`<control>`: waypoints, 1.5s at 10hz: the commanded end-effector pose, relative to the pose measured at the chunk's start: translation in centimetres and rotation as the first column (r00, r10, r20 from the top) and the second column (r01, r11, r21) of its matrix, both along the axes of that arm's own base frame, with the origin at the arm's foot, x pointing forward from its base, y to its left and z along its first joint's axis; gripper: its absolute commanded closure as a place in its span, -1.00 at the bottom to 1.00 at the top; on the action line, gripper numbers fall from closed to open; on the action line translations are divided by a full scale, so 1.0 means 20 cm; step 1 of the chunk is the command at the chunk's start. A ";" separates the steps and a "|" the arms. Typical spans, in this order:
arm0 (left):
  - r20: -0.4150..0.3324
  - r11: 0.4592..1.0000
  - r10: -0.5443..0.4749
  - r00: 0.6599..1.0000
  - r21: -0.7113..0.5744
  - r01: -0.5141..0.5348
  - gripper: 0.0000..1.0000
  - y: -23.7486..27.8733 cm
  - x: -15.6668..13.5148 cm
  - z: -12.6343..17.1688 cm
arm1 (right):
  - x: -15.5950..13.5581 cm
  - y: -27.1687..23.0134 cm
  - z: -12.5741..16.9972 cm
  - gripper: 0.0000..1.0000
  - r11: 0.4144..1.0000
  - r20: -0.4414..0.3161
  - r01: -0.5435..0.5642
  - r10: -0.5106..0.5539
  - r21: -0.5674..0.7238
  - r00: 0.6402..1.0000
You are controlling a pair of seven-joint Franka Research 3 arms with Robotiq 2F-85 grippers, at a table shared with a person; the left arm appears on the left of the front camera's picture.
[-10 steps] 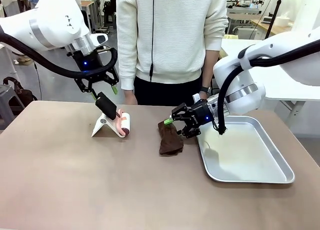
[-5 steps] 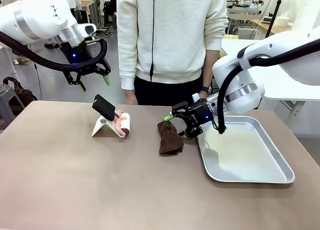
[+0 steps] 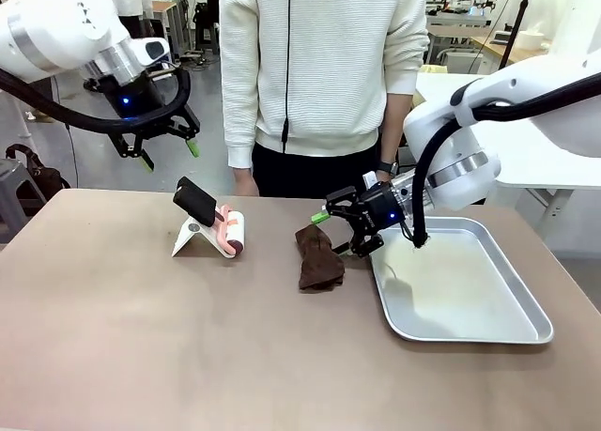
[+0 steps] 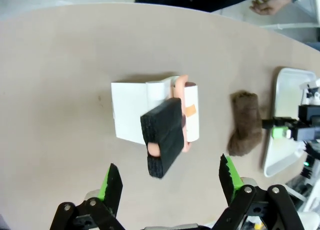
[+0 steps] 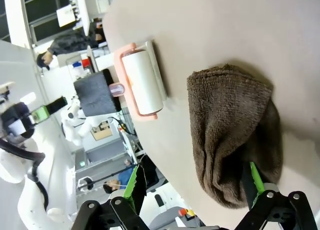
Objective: Clean the surface of the table.
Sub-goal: Return the Lint Roller and towel to their original positions.
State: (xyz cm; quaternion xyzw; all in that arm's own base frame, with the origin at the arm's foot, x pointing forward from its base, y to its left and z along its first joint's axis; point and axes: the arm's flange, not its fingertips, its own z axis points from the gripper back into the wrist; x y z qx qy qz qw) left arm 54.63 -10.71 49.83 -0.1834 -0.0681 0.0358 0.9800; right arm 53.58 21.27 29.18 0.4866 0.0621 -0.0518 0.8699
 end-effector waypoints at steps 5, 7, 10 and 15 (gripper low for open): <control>0.023 0.886 -0.272 0.962 -0.383 0.260 -1.00 0.47 -0.57 -0.21 | -0.26 -0.55 0.29 -1.00 0.967 -0.109 0.017 0.012 0.253 0.994; 0.084 0.776 -0.247 0.965 -0.580 0.249 -1.00 0.68 -0.70 -0.37 | -0.43 -0.66 0.32 -1.00 0.943 -0.170 -0.029 0.090 0.331 0.981; 0.154 0.544 -0.262 0.953 -0.792 0.278 -1.00 0.85 -0.71 -0.46 | -0.62 -0.76 0.30 -1.00 0.924 -0.028 -0.007 0.019 0.382 0.999; 0.165 0.518 -0.255 0.953 -0.809 0.279 -1.00 0.88 -0.76 -0.47 | -0.62 -0.83 0.29 -1.00 0.911 -0.009 0.012 -0.010 0.411 1.000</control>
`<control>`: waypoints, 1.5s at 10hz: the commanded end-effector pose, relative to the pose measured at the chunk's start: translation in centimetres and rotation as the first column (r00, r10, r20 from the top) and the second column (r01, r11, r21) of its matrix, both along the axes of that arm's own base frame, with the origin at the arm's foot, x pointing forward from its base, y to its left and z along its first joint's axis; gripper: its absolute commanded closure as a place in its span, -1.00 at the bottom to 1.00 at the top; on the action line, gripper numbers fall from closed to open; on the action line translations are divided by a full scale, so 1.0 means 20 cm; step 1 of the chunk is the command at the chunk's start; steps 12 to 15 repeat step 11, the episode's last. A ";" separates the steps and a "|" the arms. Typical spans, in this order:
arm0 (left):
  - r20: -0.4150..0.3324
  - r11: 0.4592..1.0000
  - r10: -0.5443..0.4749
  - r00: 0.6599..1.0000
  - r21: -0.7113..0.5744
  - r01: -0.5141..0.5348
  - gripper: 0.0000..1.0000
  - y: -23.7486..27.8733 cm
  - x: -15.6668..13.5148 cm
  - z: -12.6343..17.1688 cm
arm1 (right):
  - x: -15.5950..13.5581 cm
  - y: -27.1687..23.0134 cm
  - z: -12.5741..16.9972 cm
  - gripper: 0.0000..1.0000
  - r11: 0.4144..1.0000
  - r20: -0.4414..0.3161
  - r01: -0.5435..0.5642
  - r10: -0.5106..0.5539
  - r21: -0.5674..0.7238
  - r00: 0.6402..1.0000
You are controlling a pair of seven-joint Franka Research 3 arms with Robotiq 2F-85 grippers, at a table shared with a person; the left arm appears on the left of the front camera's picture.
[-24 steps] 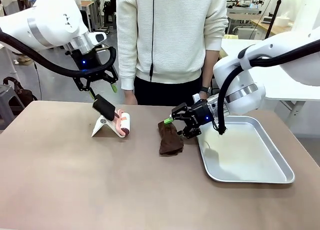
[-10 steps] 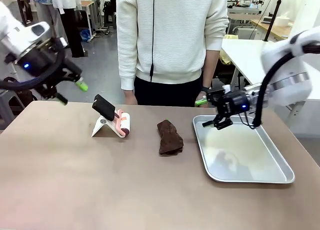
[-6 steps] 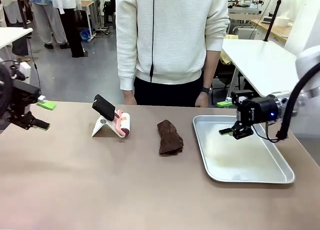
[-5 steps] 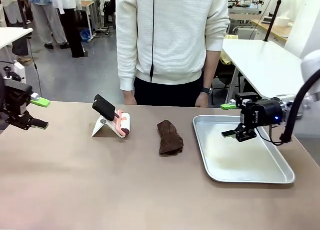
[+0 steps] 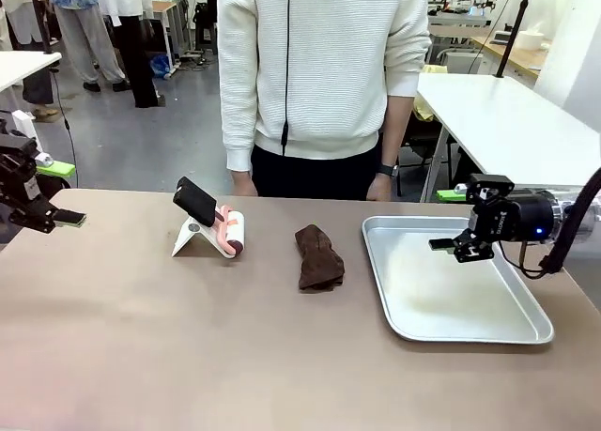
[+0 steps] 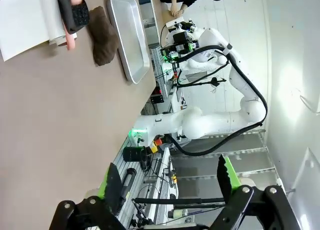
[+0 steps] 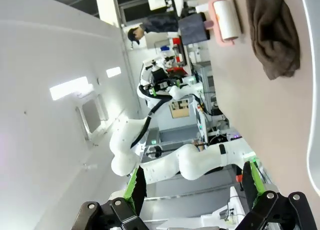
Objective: Clean the surface of the table.
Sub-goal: Return the Lint Roller and towel to their original positions.
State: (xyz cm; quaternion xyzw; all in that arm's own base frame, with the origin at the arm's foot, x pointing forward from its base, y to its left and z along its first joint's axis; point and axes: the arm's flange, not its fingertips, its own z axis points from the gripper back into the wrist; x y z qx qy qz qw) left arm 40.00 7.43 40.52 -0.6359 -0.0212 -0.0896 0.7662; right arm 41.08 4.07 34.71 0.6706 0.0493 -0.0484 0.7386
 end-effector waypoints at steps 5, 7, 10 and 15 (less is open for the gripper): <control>0.010 1.000 0.009 1.000 0.020 -0.009 -1.00 -0.02 -0.03 0.00 | 0.01 0.03 0.02 -1.00 0.999 -0.028 -0.039 0.038 -0.026 0.999; 0.010 1.000 0.009 1.000 0.020 -0.009 -1.00 -0.02 -0.03 0.00 | 0.01 0.03 0.02 -1.00 0.999 -0.028 -0.039 0.038 -0.026 0.999; 0.010 1.000 0.009 1.000 0.020 -0.009 -1.00 -0.02 -0.03 0.00 | 0.01 0.03 0.02 -1.00 0.999 -0.028 -0.039 0.038 -0.026 0.999; 0.010 1.000 0.009 1.000 0.020 -0.009 -1.00 -0.02 -0.03 0.00 | 0.01 0.03 0.02 -1.00 0.999 -0.028 -0.039 0.038 -0.026 0.999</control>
